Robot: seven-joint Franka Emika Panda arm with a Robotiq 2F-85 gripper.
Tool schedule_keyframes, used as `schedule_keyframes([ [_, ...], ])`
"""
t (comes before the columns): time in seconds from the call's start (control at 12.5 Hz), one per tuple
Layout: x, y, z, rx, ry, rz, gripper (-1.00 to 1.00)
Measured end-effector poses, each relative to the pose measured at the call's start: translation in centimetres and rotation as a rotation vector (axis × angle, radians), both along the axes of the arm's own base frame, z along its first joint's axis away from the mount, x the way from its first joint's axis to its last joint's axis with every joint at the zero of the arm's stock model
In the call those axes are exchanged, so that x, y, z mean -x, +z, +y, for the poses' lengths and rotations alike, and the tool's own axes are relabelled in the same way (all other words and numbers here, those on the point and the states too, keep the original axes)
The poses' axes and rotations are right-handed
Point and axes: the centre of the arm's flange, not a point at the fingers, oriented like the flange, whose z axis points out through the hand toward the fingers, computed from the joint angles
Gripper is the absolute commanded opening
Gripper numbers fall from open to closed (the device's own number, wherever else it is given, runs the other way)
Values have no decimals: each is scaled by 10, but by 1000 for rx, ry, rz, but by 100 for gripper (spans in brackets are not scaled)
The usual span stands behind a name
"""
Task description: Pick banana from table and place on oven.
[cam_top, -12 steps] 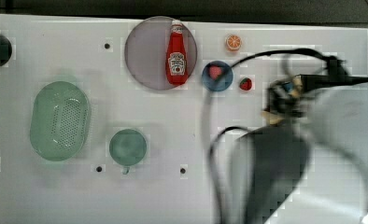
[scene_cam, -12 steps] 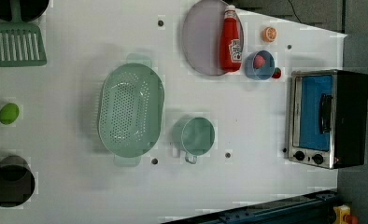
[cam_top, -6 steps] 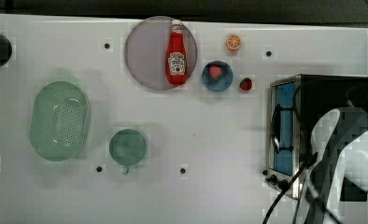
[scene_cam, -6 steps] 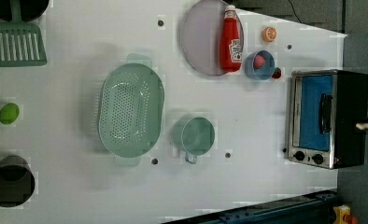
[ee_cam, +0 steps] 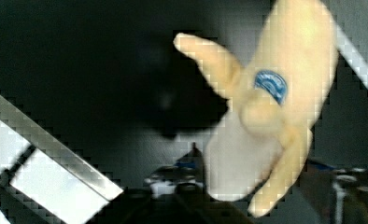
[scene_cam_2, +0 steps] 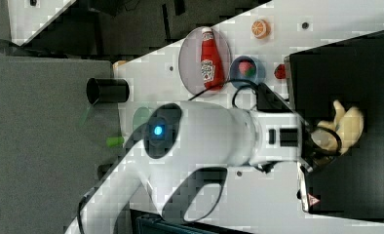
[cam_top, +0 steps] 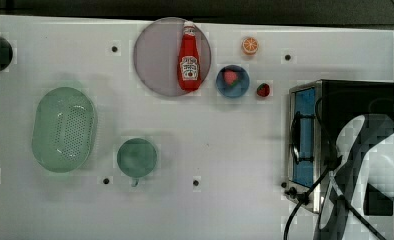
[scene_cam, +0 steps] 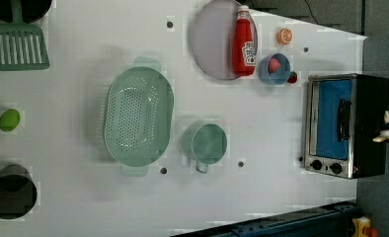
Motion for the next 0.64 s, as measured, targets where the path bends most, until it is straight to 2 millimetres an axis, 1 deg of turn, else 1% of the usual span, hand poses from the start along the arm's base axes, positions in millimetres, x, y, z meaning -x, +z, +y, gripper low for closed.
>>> schedule_keyframes([
  [0.08,-9,9,-1,16,8,-29,88],
  [0.16,-17,17,1,29,16,-59,100],
  [0.24,-20,21,6,20,26,-57,100],
  [0.48,-16,25,32,-71,56,17,100],
  [0.56,-15,30,47,-105,71,55,100],
  [0.64,-16,43,66,-131,84,73,100],
])
